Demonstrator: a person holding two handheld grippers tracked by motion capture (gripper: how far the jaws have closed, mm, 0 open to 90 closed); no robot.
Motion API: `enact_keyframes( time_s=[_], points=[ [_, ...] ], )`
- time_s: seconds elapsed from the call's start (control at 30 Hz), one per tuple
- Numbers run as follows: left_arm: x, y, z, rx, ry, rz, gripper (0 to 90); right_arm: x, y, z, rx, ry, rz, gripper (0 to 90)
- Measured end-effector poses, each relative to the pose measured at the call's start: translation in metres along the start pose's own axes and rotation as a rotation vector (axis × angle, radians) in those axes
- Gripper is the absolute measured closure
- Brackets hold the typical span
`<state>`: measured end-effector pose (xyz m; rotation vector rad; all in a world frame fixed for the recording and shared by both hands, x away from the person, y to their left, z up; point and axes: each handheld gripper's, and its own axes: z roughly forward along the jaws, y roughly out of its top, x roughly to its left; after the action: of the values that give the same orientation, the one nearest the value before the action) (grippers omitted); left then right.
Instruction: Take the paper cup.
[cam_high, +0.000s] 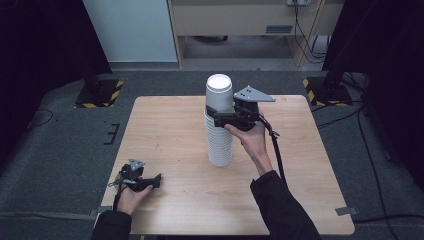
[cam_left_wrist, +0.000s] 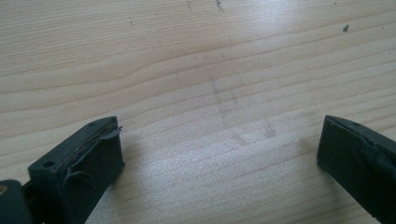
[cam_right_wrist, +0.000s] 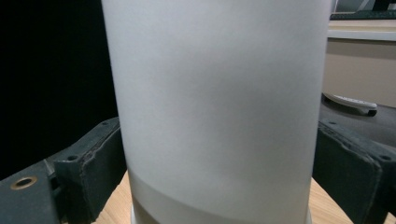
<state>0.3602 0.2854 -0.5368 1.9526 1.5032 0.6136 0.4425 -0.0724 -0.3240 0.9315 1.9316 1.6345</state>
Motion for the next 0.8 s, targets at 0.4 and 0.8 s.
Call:
enact_keyframes(
  time_s=[0.4,0.8],
  points=[
    [0.0,0.0,0.0,0.0,0.0,0.0,0.0,-0.0012,-0.0013,0.004,0.0,0.009,0.011,12.5],
    [0.0001,0.0001,0.0001,0.0,-0.001,0.0,0.0,-0.0016,-0.0005,0.0034,-0.009,0.01,-0.01,13.7]
  ],
)
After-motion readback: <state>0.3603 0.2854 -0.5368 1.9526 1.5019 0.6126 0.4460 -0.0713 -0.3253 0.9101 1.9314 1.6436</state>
